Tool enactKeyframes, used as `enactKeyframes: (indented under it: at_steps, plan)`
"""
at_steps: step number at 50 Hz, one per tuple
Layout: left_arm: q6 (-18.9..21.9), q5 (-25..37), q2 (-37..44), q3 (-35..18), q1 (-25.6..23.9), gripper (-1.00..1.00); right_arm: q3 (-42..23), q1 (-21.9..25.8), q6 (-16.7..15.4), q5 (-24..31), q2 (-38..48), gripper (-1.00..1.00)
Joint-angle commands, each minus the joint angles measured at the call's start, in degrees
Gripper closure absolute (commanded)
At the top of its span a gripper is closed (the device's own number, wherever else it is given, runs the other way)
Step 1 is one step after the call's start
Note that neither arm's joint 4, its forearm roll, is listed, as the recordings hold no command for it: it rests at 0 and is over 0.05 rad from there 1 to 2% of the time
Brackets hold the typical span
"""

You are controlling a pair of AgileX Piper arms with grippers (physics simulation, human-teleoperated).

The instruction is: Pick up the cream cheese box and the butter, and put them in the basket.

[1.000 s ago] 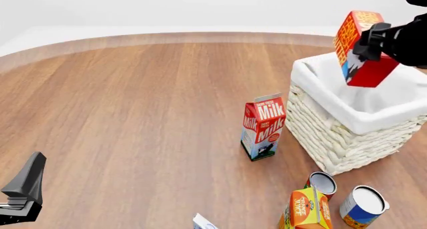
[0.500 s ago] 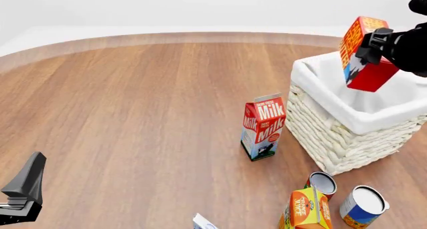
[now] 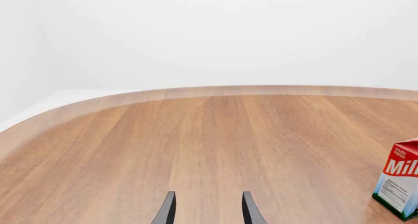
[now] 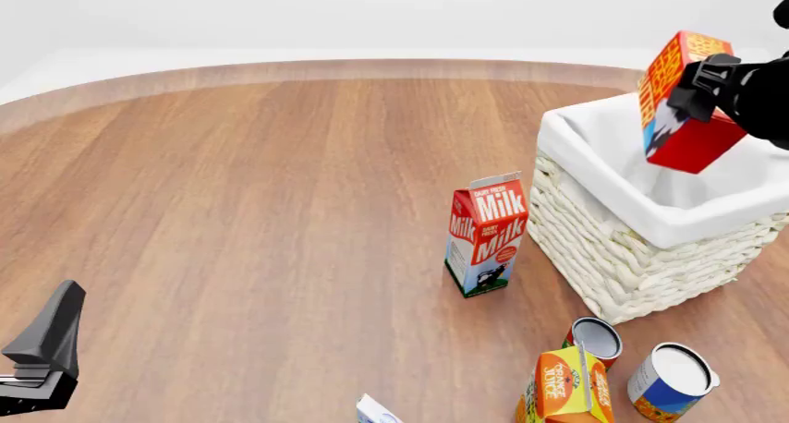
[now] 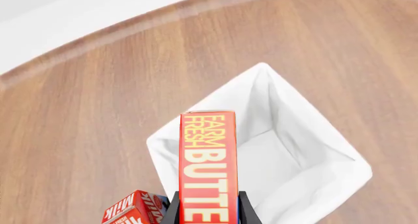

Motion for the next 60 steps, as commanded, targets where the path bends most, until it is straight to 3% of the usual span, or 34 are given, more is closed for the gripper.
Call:
enactKeyframes:
  at_steps: [1,15,60]
  plan:
    - [0.0,0.0,0.0,0.0,0.0,-1.0,1.9,0.2,3.3,-2.3,-1.2,1.0]
    - [0.0,0.0,0.0,0.0,0.0,-1.0,3.6,0.2,4.6,-5.0,0.0,1.0]
    - [0.0,0.0,0.0,0.0,0.0,-1.0,4.2,-0.6,3.8,-7.4,2.2,1.0]
